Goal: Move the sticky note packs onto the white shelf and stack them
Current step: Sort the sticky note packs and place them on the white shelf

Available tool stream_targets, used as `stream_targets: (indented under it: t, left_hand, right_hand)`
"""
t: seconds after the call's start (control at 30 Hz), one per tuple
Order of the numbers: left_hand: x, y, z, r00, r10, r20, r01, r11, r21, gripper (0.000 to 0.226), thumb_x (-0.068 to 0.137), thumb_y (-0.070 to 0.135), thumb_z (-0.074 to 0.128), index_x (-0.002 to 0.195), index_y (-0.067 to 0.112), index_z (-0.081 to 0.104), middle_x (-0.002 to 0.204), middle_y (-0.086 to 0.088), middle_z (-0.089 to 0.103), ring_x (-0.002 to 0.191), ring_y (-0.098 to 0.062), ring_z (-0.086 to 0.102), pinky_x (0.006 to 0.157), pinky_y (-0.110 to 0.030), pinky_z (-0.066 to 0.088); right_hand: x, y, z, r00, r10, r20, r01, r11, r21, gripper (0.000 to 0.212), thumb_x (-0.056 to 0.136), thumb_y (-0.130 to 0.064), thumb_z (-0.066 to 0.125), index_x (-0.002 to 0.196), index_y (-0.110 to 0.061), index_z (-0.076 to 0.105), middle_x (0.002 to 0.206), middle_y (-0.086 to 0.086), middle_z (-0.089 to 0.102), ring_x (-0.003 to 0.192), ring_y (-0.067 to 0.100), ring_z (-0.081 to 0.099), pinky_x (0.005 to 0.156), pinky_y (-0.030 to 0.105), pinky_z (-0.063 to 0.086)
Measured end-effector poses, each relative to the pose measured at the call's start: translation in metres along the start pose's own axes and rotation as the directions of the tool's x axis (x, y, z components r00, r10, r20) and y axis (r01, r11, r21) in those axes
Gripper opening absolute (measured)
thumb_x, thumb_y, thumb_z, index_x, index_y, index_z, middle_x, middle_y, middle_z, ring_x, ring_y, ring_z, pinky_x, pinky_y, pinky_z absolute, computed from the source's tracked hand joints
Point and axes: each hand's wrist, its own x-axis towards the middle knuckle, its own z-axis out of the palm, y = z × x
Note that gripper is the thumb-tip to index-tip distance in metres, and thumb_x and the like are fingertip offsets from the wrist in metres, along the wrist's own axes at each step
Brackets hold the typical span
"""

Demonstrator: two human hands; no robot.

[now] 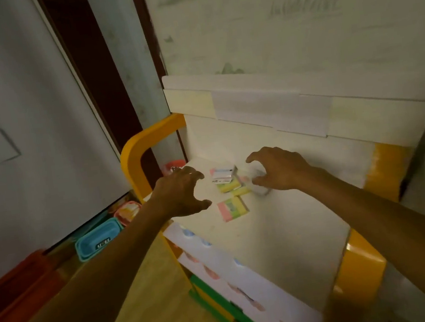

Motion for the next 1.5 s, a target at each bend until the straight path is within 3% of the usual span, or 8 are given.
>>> stream_targets:
  t: [0.4,0.67,0.83,1.27,1.5]
  left_hand:
    - [0.145,-0.067,0.053,0.985,0.152,0.077,-0.151,0.988,-0.020,0.072,0.079,0.059,0.063,0.138,0.023,0.042,0.143,-0.001,0.044,0.129,-0.020,0.042,0.099,-0.040,0.045]
    - [0.230,-0.089,0.091,0.928,0.334,0.167,-0.325,0.942,-0.080,0.077,0.077,0.057,0.067,0.140,0.023,0.040,0.143,-0.001,0.043,0.128,-0.021,0.043,0.097,-0.039,0.042]
    - [0.269,-0.102,0.111,0.892,0.428,0.147,-0.411,0.902,-0.131,0.074,0.077,0.053,0.068,0.139,0.021,0.041,0.139,-0.002,0.046,0.124,-0.020,0.047,0.094,-0.037,0.045]
    - [0.317,-0.102,0.172,0.800,0.540,0.261,-0.496,0.840,-0.218,0.081,0.084,0.045,0.065,0.149,0.020,0.024,0.153,-0.004,0.029,0.138,-0.023,0.032,0.108,-0.041,0.035]
    - [0.328,-0.106,0.195,0.798,0.511,0.318,-0.426,0.853,-0.303,0.086,0.084,0.053,0.062,0.151,0.020,0.019,0.157,-0.002,0.021,0.142,-0.022,0.025,0.112,-0.040,0.031]
  right_hand:
    - [0.091,0.014,0.025,0.982,0.188,0.033,-0.186,0.982,-0.040,0.054,0.088,-0.045,0.062,0.138,-0.035,0.043,0.140,-0.004,0.047,0.126,0.022,0.047,0.098,0.040,0.046]
    - [0.134,0.011,0.054,0.926,0.378,0.017,-0.378,0.926,-0.003,0.051,0.090,-0.045,0.058,0.137,-0.035,0.043,0.145,-0.007,0.043,0.130,0.019,0.043,0.104,0.039,0.042]
    - [0.155,0.001,0.069,0.905,0.426,0.007,-0.426,0.904,0.020,0.057,0.091,-0.047,0.057,0.142,-0.034,0.037,0.150,-0.005,0.036,0.135,0.019,0.036,0.106,0.042,0.039]
    - [0.148,-0.021,0.108,0.822,0.569,0.032,-0.569,0.822,0.013,0.058,0.091,-0.044,0.058,0.143,-0.031,0.038,0.146,-0.004,0.041,0.130,0.019,0.041,0.094,0.035,0.043]
    - [0.128,-0.020,0.114,0.797,0.604,-0.007,-0.604,0.797,-0.017,0.055,0.089,-0.045,0.060,0.139,-0.032,0.042,0.142,-0.006,0.046,0.125,0.017,0.046,0.091,0.036,0.048]
